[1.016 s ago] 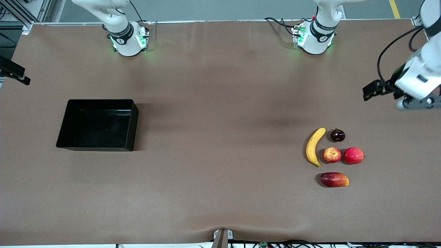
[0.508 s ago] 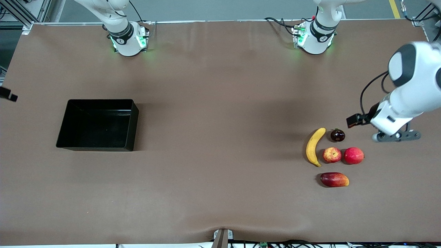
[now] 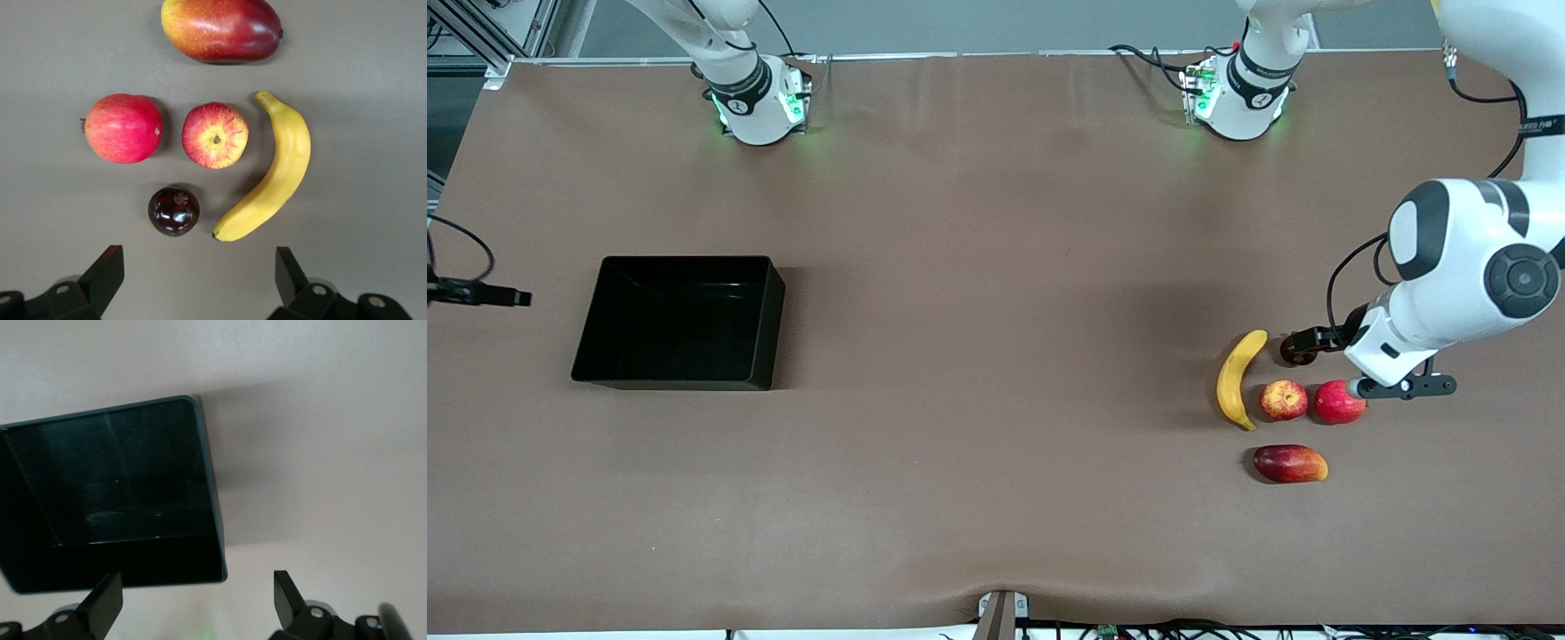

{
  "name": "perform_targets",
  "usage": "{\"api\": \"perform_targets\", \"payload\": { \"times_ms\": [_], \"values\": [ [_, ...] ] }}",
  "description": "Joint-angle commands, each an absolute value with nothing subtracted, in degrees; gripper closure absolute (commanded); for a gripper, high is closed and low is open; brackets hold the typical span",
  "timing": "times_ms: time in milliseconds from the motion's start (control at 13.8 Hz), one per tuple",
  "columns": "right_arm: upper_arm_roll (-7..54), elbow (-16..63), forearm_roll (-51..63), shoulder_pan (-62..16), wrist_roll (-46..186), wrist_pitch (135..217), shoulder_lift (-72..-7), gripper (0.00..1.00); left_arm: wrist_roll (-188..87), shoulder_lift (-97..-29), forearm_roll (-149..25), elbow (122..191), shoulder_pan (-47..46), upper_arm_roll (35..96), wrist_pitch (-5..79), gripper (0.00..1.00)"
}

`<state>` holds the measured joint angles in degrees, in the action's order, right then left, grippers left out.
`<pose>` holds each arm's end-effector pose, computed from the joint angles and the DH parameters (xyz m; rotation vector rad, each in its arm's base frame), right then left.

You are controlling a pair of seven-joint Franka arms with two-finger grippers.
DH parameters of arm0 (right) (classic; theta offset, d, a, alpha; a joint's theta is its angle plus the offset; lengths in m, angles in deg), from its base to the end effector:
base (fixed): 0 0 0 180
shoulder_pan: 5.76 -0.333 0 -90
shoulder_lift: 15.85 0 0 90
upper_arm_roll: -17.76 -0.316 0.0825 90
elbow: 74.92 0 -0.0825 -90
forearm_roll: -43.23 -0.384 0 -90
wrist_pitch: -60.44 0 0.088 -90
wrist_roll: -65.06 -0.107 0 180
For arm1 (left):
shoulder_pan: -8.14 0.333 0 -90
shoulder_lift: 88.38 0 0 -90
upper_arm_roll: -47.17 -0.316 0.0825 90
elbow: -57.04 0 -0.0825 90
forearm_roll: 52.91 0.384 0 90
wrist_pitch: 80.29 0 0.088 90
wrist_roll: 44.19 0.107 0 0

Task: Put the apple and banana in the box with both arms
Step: 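Reach the left gripper to the apple while the right gripper reaches the box, then grasp the apple with the left gripper while the right gripper slides the box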

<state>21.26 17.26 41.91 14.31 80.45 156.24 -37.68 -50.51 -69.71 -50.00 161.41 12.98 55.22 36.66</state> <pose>0.5786 -0.2457 0.3860 -2.9948 0.2221 0.4531 0.6218 -0.0266 0.3518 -3.1296 -0.0531 0.1604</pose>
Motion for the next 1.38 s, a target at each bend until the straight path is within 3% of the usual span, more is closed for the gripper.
{"api": "perform_targets", "payload": {
  "times_ms": [0, 218, 290, 363, 435, 508, 653, 798, 871, 1089, 1306],
  "values": [
    [20.05, 22.68, 40.86, 13.76, 82.28, 163.05, -39.32, 0.00, -49.82, -66.33, -50.28, 158.92, 12.97, 55.34, 37.39, 0.00],
    [20.13, 28.95, 40.94, 12.69, 88.94, 175.28, -40.10, 0.00, -49.82, -61.93, -50.28, 156.45, 13.15, 55.34, 38.09, 0.00],
    [20.13, 29.05, 41.12, 12.78, 92.45, 175.57, -40.89, 0.20, -49.82, -60.97, -50.28, 156.18, 13.32, 55.34, 38.88, 0.00],
    [20.13, 29.05, 41.12, 13.13, 94.92, 175.83, -41.51, 0.30, -49.82, -60.26, -50.28, 156.18, 13.32, 55.34, 40.02, 0.00],
    [20.22, 29.05, 41.12, 13.31, 95.21, 175.84, -41.86, 0.31, -49.82, -59.56, -50.28, 156.18, 13.32, 55.34, 40.90, 0.00],
    [20.22, 29.05, 41.12, 13.83, 95.64, 175.75, -42.30, 0.40, -49.82, -58.94, -50.28, 156.18, 13.24, 55.26, 41.61, 0.00],
    [20.22, 29.84, 41.21, 14.36, 97.31, 175.57, -43.09, 0.62, -49.82, -57.80, -50.19, 156.18, 13.23, 55.26, 43.89, 0.00],
    [20.22, 30.72, 41.29, 14.71, 97.41, 175.48, -43.36, 0.92, -49.82, -56.30, -50.28, 155.83, 13.06, 55.17, 45.21, 0.00],
    [20.22, 30.81, 41.29, 14.80, 97.49, 175.40, -43.36, 1.00, -49.82, -55.78, -50.19, 155.74, 12.97, 55.17, 45.83, 0.00],
    [20.22, 30.11, 41.21, 14.89, 96.10, 173.39, -43.19, 1.00, -49.73, -54.46, -50.19, 155.74, 12.97, 55.08, 48.02, 0.00],
    [19.96, 23.80, 40.42, 13.14, 88.47, 163.66, -43.01, 1.00, -49.82, -52.96, -50.19, 155.74, 13.06, 54.99, 50.04, 0.00]
  ]
}}
